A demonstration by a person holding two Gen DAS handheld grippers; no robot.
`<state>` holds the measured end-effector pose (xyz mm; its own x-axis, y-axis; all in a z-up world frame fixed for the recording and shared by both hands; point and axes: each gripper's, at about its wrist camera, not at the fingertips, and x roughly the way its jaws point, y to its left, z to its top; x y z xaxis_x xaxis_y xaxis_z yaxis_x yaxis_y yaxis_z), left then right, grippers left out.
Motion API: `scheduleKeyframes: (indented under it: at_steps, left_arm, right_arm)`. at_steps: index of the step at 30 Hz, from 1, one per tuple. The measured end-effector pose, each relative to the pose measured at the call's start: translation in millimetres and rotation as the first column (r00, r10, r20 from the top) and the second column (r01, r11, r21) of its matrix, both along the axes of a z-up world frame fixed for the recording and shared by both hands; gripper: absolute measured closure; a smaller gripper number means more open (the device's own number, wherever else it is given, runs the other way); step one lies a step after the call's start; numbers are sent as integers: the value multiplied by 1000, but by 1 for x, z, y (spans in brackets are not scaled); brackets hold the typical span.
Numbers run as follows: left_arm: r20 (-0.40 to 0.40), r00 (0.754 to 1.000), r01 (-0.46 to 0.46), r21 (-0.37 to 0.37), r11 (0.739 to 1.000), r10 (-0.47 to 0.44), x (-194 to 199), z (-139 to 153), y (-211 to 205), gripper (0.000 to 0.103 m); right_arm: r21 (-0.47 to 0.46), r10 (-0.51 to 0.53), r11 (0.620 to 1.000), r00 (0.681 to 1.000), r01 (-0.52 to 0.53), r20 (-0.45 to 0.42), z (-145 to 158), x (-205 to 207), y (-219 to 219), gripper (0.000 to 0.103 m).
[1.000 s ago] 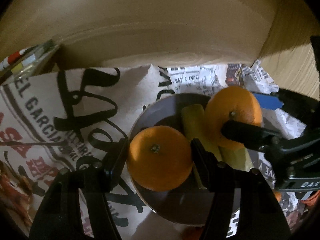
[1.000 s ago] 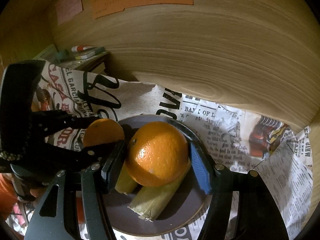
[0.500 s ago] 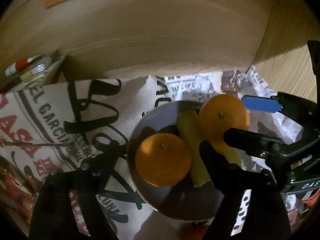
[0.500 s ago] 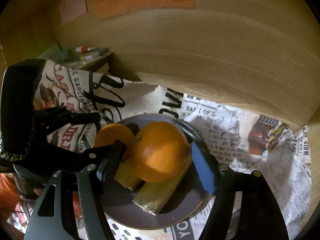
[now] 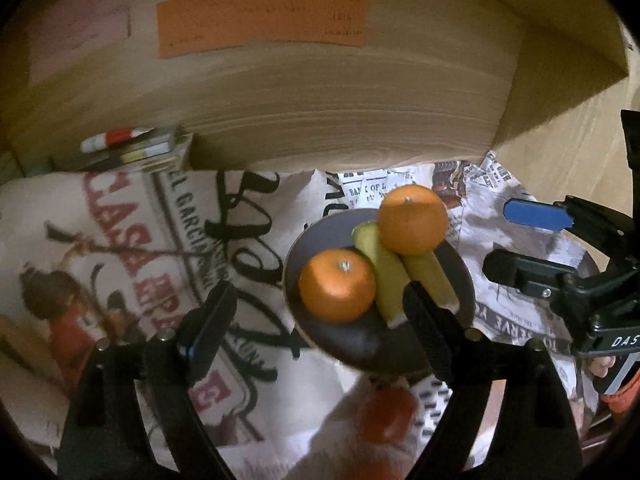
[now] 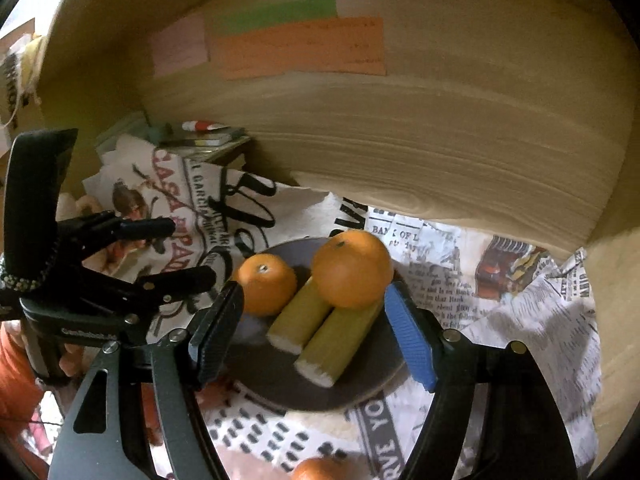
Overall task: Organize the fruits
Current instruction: 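Lower both held oranges onto the grey plate beside the cylinders and release, then grasp a red tomato with the right gripper while the left gripper grasps another tomato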
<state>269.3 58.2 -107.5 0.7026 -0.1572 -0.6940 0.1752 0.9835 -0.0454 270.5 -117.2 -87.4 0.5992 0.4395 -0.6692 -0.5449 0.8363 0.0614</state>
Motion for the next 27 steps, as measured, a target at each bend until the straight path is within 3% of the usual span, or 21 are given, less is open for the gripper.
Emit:
scheduleKeyframes:
  at_steps: [12, 21, 27]
  left_arm:
    - [-3, 1000, -30, 35, 999, 30, -68, -22, 18, 11]
    - [-18, 997, -73, 56, 996, 74, -96, -40, 44, 10]
    - [-19, 996, -87, 46, 995, 88, -103, -44, 57, 10]
  right_arm:
    - [-5, 59, 998, 998, -59, -35, -27, -57, 25, 32]
    - [-25, 85, 996, 984, -90, -154, -63, -61, 56, 33]
    - [-55, 95, 993, 971, -109, -218, -80, -53, 73, 41]
